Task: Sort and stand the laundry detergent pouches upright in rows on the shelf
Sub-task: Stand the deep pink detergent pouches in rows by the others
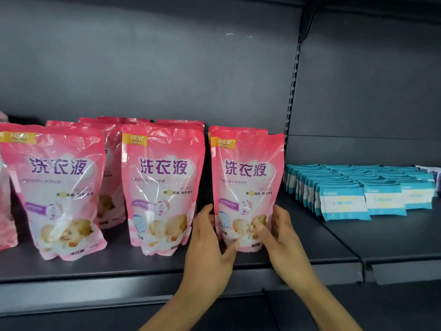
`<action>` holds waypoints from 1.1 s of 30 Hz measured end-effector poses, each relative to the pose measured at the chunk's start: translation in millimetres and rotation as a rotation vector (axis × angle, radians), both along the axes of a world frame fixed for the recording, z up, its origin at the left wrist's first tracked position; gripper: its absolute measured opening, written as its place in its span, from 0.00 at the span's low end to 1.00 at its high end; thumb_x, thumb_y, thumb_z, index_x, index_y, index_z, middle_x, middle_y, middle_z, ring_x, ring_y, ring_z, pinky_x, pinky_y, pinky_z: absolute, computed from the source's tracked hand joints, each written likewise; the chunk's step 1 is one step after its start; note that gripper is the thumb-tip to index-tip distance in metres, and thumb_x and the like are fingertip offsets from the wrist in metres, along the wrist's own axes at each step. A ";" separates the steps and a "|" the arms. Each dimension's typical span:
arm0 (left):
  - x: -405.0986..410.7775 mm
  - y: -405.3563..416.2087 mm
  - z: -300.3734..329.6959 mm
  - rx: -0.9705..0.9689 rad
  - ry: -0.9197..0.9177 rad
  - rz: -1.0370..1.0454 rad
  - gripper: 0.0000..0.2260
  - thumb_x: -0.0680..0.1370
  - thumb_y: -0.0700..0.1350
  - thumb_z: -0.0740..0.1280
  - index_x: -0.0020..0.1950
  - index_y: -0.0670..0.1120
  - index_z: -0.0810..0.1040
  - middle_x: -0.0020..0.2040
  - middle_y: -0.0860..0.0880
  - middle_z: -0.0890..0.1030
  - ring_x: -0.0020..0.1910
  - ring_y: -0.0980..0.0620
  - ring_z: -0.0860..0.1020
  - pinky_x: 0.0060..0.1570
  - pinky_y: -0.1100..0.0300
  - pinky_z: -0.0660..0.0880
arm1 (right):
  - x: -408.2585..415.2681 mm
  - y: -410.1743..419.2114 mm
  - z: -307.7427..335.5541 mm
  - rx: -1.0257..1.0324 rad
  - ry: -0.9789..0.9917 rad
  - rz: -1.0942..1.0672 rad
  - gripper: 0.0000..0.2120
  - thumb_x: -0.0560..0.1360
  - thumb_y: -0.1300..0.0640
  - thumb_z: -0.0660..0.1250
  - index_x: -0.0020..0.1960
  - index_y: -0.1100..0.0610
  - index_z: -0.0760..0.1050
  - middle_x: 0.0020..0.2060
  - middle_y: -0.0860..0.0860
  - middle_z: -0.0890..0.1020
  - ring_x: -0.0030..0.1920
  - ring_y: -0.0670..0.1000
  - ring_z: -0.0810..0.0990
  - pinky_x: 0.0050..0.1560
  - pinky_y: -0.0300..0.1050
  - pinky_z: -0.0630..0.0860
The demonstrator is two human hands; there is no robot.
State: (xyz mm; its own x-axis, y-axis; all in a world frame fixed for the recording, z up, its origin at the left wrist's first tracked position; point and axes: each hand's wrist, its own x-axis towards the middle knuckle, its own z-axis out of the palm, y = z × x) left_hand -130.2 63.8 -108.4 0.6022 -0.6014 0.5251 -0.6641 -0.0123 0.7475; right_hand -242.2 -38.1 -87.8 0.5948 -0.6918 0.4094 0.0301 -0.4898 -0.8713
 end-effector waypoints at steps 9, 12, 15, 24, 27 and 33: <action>2.1 78.6 -9.9 -0.126 -0.086 0.079 0.34 0.70 0.37 0.73 0.67 0.61 0.63 0.61 0.63 0.72 0.64 0.67 0.69 0.59 0.80 0.61 | 4.1 54.0 -6.5 -0.480 -0.257 -0.286 0.28 0.73 0.55 0.69 0.69 0.51 0.61 0.65 0.43 0.64 0.68 0.37 0.63 0.64 0.25 0.59; 16.0 105.1 -3.2 -0.162 -0.126 0.166 0.32 0.69 0.36 0.74 0.63 0.62 0.65 0.58 0.61 0.74 0.60 0.69 0.70 0.56 0.82 0.60 | 20.4 79.2 -2.9 -0.540 -0.314 -0.214 0.25 0.73 0.54 0.65 0.68 0.52 0.63 0.63 0.42 0.67 0.67 0.38 0.65 0.64 0.26 0.60; 39.2 130.2 -1.2 -0.194 -0.150 0.258 0.32 0.68 0.36 0.75 0.63 0.59 0.65 0.58 0.59 0.74 0.59 0.66 0.71 0.55 0.81 0.61 | 42.2 95.7 -5.4 -0.504 -0.290 -0.128 0.26 0.71 0.56 0.67 0.67 0.49 0.64 0.65 0.41 0.67 0.66 0.39 0.67 0.63 0.25 0.62; 131.2 185.5 -2.8 -0.178 -0.078 0.496 0.43 0.63 0.38 0.79 0.71 0.50 0.59 0.59 0.61 0.59 0.63 0.57 0.62 0.62 0.59 0.61 | 97.1 127.3 -24.0 -0.296 -0.278 -0.182 0.32 0.67 0.57 0.73 0.65 0.42 0.62 0.60 0.31 0.65 0.64 0.41 0.67 0.66 0.32 0.61; 151.7 189.9 0.0 -0.140 -0.005 0.351 0.53 0.61 0.45 0.81 0.76 0.52 0.50 0.65 0.59 0.58 0.66 0.61 0.60 0.63 0.65 0.63 | 110.2 135.6 -22.5 -0.133 -0.124 -0.212 0.45 0.64 0.59 0.78 0.72 0.47 0.55 0.64 0.41 0.62 0.69 0.46 0.62 0.70 0.49 0.62; 178.1 179.0 5.9 -0.100 0.233 0.132 0.62 0.49 0.60 0.79 0.70 0.70 0.39 0.65 0.42 0.71 0.57 0.51 0.78 0.51 0.52 0.79 | 139.2 136.3 -13.9 0.010 -0.062 -0.195 0.62 0.51 0.46 0.84 0.73 0.42 0.48 0.66 0.53 0.67 0.56 0.48 0.79 0.50 0.50 0.81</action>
